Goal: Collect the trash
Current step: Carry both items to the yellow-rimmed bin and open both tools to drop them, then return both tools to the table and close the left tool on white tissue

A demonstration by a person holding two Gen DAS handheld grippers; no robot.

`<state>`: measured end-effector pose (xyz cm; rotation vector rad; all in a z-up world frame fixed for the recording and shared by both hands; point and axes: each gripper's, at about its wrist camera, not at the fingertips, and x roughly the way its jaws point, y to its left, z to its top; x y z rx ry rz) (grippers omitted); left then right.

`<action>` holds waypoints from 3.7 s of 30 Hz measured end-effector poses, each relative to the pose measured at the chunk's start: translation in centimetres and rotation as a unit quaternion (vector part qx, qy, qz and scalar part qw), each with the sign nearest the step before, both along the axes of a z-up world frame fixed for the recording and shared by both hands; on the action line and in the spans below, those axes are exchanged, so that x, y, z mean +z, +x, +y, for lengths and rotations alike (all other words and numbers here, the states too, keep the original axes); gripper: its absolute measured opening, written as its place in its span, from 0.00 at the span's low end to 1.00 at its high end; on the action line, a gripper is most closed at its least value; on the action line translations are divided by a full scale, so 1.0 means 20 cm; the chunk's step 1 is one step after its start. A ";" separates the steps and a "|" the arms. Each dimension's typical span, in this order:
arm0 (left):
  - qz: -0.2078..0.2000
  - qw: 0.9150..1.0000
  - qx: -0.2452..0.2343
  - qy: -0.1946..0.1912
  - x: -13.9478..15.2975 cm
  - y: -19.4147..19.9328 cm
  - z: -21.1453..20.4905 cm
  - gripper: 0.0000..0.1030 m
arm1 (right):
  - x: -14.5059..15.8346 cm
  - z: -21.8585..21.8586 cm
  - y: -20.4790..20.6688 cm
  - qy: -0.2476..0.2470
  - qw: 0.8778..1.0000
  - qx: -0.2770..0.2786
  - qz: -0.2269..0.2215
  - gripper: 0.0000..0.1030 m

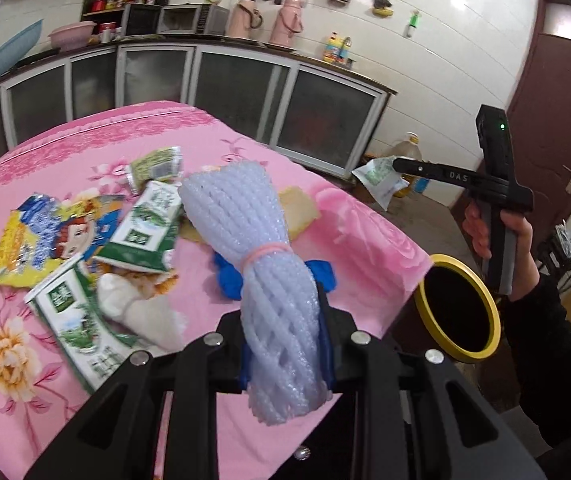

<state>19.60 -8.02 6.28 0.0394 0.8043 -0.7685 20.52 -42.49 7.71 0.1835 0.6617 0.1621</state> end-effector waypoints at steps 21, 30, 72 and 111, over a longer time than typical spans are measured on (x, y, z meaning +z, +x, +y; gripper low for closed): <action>-0.010 0.973 -0.230 0.003 -0.08 -0.31 -1.12 0.23 | -0.05 -0.51 -0.98 -0.030 0.985 -0.172 0.010 0.01; 0.013 0.954 -0.298 0.040 -0.25 -0.37 -1.60 0.23 | -0.21 -0.63 -1.21 -0.026 0.973 -0.226 0.043 0.01; -0.026 0.977 -0.210 -0.014 -0.15 -0.35 -1.42 0.92 | -0.30 -0.58 -1.39 -0.062 0.949 -0.305 0.047 0.28; 0.010 0.982 0.158 0.107 -0.29 0.26 0.20 0.92 | -0.35 0.74 -0.32 -0.101 0.990 0.101 0.001 0.36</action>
